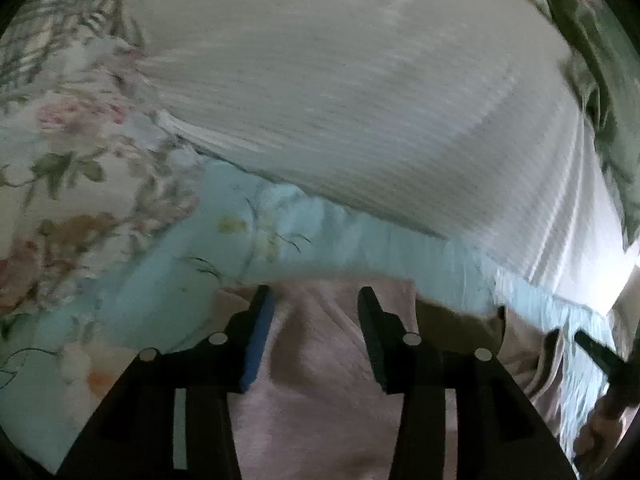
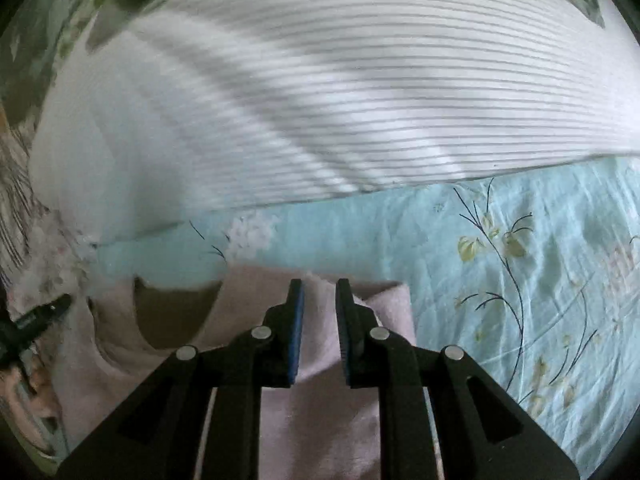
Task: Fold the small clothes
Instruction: 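Lift the hem with both grippers and fold it toward the collar, then release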
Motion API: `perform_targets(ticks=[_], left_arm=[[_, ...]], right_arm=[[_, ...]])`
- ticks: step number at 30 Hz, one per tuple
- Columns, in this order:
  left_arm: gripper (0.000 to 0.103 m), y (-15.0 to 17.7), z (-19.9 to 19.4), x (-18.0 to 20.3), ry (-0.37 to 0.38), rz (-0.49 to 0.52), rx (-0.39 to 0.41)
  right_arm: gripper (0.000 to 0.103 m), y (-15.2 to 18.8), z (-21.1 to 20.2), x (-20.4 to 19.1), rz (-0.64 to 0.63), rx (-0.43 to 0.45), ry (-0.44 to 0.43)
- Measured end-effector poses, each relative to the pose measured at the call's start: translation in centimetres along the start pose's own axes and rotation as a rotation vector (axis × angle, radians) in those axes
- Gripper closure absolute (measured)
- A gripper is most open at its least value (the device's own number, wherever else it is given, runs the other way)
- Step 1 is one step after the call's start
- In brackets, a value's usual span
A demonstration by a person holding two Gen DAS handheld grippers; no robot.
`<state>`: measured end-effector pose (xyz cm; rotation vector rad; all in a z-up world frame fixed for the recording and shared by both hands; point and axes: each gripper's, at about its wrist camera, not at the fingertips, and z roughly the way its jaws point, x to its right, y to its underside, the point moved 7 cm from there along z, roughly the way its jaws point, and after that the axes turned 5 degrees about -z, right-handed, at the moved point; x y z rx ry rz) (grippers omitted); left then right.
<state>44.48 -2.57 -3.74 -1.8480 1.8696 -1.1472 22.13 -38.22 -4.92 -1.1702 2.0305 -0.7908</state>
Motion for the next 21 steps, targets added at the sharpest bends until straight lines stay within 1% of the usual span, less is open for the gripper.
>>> perform_targets(ticks=[1, 2, 3, 4, 5, 6, 7, 8, 10, 12, 14, 15, 16, 18, 19, 20, 21], left_arm=[[0.051, 0.0, -0.8, -0.3, 0.001, -0.015, 0.016], [0.051, 0.3, -1.9, -0.3, 0.025, -0.025, 0.027], [0.051, 1.1, -3.0, 0.2, 0.072, -0.025, 0.029], [0.051, 2.2, -4.2, 0.6, 0.136, -0.01, 0.019], [0.051, 3.5, -4.8, 1.2, 0.177, 0.015, -0.003], [0.051, 4.7, -5.0, 1.9, 0.212, 0.041, -0.029], [0.051, 6.6, -5.2, 2.8, 0.268, 0.08, -0.074], [0.051, 8.2, -4.8, 3.7, 0.3, 0.111, -0.124], [0.051, 11.4, -3.3, 5.2, 0.327, 0.168, -0.23], [0.051, 13.2, -1.3, 6.4, 0.313, 0.208, -0.294], [0.051, 13.6, 1.6, 7.2, 0.26, 0.216, -0.334], [0.052, 12.7, 3.1, 7.3, 0.224, 0.201, -0.325], [0.052, 11.8, 3.8, 7.2, 0.207, 0.187, -0.303], [0.052, 8.9, 5.1, 6.4, 0.154, 0.135, -0.23], [0.052, 7.1, 5.5, 5.7, 0.121, 0.093, -0.187], [0.052, 5.7, 5.7, 4.9, 0.1, 0.055, -0.157], [0.051, 4.6, 5.8, 4.1, 0.083, 0.017, -0.134]], right_arm=[[0.085, 0.2, -0.5, -0.4, -0.008, 0.003, -0.018], [0.085, 0.7, -1.1, -0.6, -0.02, 0.003, -0.03], [0.086, 1.4, -1.9, -1.3, -0.044, 0.006, -0.052], [0.086, 1.7, -1.9, -2.0, -0.059, 0.008, -0.069], [0.086, 2.7, -2.6, -2.8, -0.086, 0.007, -0.107], [0.085, 3.6, -3.1, -3.7, -0.113, 0.001, -0.142], [0.085, 4.6, -3.3, -4.6, -0.148, -0.019, -0.177], [0.085, 5.5, -3.1, -5.2, -0.181, -0.05, -0.196], [0.085, 7.3, -1.9, -6.0, -0.227, -0.117, -0.201], [0.085, 8.8, 0.2, -6.8, -0.266, -0.182, -0.204], [0.085, 9.5, 2.2, -7.4, -0.277, -0.233, -0.202], [0.085, 9.3, 3.3, -7.8, -0.281, -0.248, -0.197], [0.085, 8.8, 4.0, -8.2, -0.288, -0.241, -0.187], [0.085, 6.5, 4.9, -8.0, -0.265, -0.166, -0.146], [0.085, 5.2, 5.1, -7.4, -0.24, -0.132, -0.112], [0.085, 3.4, 5.4, -6.1, -0.19, -0.09, -0.047], [0.085, 2.6, 5.6, -5.0, -0.145, -0.072, -0.003]])
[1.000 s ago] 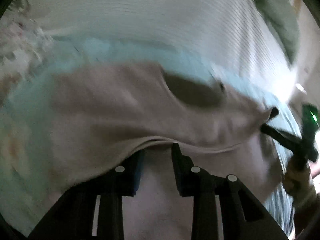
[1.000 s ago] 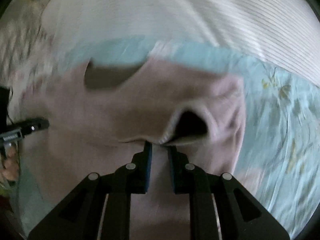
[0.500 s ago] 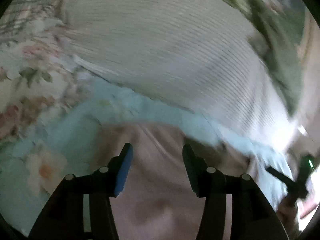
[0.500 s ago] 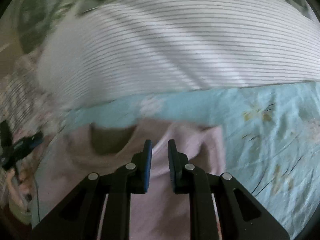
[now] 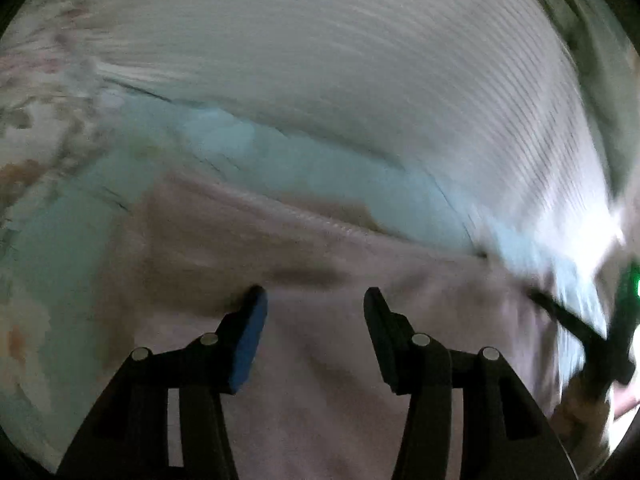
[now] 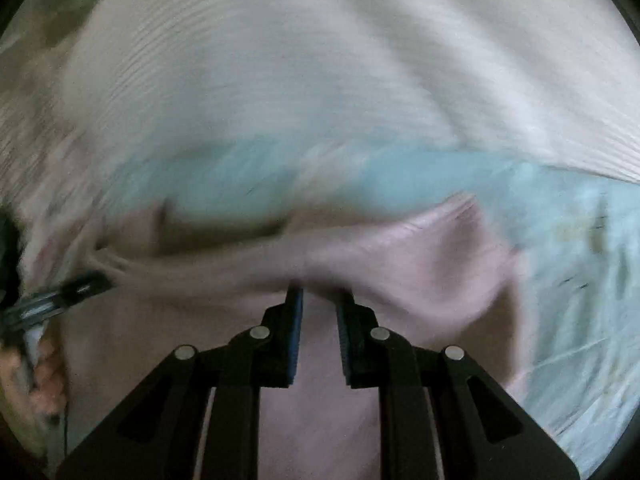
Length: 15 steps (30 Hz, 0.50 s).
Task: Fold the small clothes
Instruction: 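Lift the hem with both grippers and fold it toward the collar, then release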
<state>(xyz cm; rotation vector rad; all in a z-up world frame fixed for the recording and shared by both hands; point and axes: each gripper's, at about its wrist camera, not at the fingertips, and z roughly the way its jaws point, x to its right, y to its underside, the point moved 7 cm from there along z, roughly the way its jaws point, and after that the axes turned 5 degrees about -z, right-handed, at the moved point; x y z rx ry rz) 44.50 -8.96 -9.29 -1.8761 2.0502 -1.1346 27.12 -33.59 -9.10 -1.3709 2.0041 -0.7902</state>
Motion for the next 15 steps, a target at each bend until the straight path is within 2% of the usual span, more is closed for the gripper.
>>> perform_targets(ticks=[2, 5, 12, 13, 14, 15], left_arm=[[0.048, -1.3, -1.0, -1.8, -0.029, -0.07, 0.042], [0.047, -0.3, -3.6, -3.0, -0.002, -0.099, 0.077], [0.041, 8.3, -11.6, -2.9, 0.09, -0.122, 0.082], [0.039, 9.7, -12.6, -2.9, 0.1, -0.131, 0.08], [0.037, 11.1, -13.6, -2.9, 0.112, -0.143, 0.078], [0.032, 12.3, -14.3, -3.0, 0.119, -0.158, 0.074]], right_arm=[[0.085, -0.8, 0.1, 2.3, 0.109, 0.008, 0.025], [0.085, -0.1, -0.6, 3.6, 0.181, 0.0, -0.026], [0.083, 5.4, -5.2, 1.5, 0.163, -0.004, -0.153], [0.076, 6.3, -5.9, 1.3, 0.166, -0.01, -0.165], [0.063, 7.1, -6.7, 0.9, 0.169, -0.015, -0.181], [0.057, 8.0, -7.6, 0.5, 0.174, -0.013, -0.197]])
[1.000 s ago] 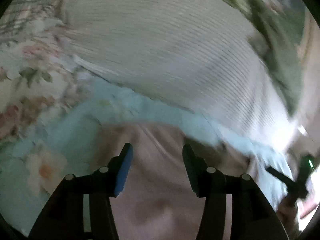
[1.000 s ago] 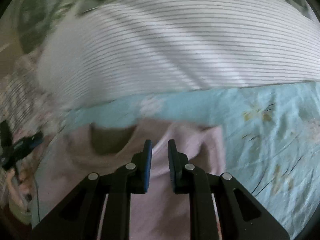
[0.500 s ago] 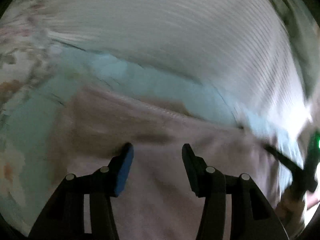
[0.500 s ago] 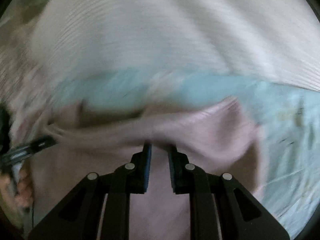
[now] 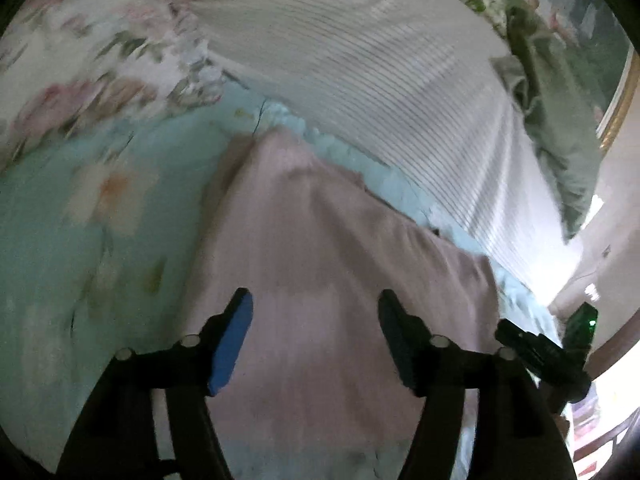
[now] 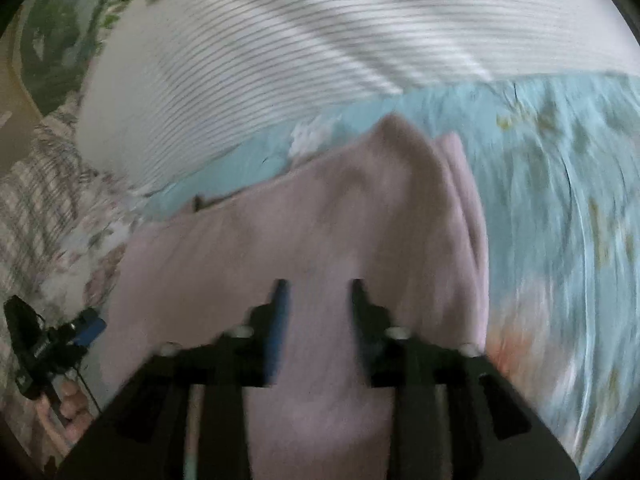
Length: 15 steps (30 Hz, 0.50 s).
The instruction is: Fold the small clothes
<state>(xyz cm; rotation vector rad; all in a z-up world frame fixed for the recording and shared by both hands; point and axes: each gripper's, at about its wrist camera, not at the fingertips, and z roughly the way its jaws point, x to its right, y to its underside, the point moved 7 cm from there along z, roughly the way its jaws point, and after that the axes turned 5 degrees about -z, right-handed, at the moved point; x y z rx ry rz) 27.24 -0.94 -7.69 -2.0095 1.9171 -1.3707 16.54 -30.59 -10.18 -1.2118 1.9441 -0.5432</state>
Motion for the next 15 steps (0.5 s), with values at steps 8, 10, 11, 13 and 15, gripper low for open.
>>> perform_targets(ticks=[8, 10, 11, 13, 15], left_arm=[[0.022, 7.1, -5.0, -2.9, 0.03, -0.203, 0.012], [0.021, 8.5, -4.7, -3.2, 0.023, -0.224, -0.013], [0.021, 9.0, -4.1, -3.2, 0.022, -0.233, -0.036], [0.021, 9.5, -3.0, -3.6, 0.031, -0.281, -0.062], [0.022, 9.3, -2.3, -4.0, 0.038, -0.325, -0.056]], right_arm=[[0.05, 7.1, -4.8, -1.3, 0.058, 0.013, -0.076], [0.05, 8.5, -5.4, -1.3, 0.074, 0.009, -0.082], [0.05, 9.3, -5.6, -1.4, 0.08, 0.005, -0.084], [0.05, 10.0, -5.7, -1.7, 0.087, -0.01, -0.097], [0.05, 10.5, -5.9, -2.2, 0.076, -0.026, -0.108]])
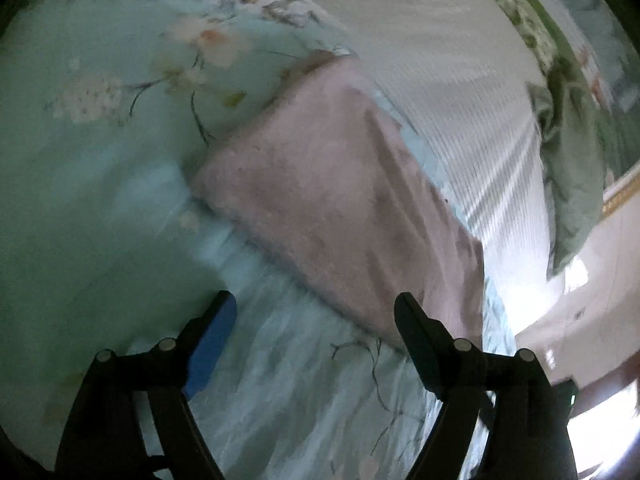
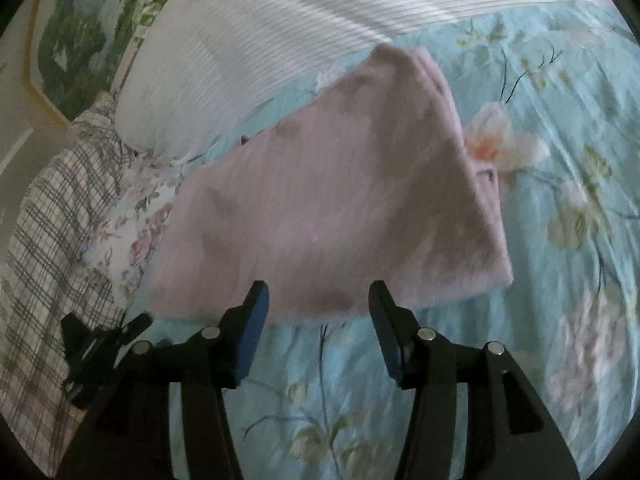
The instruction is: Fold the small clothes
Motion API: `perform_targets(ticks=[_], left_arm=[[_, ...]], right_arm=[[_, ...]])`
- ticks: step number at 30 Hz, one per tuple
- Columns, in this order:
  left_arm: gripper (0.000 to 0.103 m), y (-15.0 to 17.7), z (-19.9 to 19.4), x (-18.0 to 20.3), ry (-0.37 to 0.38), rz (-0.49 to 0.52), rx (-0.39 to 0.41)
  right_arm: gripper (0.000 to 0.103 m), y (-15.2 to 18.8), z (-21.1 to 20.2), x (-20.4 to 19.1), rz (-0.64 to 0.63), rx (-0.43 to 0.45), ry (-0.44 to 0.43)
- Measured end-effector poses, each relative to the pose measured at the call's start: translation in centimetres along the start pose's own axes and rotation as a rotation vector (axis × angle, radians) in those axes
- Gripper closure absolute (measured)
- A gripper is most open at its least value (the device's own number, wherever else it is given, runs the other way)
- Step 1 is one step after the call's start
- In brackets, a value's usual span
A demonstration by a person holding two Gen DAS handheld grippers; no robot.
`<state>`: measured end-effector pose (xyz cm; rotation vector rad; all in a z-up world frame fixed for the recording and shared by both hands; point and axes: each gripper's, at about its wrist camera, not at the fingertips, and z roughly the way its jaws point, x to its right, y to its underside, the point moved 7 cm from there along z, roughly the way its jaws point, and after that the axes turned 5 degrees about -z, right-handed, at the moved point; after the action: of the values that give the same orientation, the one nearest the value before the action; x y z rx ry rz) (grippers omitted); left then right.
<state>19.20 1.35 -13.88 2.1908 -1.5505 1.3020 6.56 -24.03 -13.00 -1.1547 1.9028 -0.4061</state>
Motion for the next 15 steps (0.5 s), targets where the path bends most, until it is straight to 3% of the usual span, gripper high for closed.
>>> perform_targets(ticks=[8, 11, 15], left_arm=[[0.023, -4.3, 2.9, 0.0, 0.005, -0.089, 0.067], [0.03, -6.0, 3.6, 0.1, -0.017, -0.076, 0.097], [0.074, -7.0, 4.7, 0.0, -0.042, -0.056, 0.092]], right_arm=[[0.05, -0.5, -1.0, -0.7, -0.02, 0.021, -0.005], [0.05, -1.0, -1.0, -0.5, -0.017, 0.025, -0.002], [0.05, -1.9, -0.7, -0.3, -0.023, 0.022, -0.003]])
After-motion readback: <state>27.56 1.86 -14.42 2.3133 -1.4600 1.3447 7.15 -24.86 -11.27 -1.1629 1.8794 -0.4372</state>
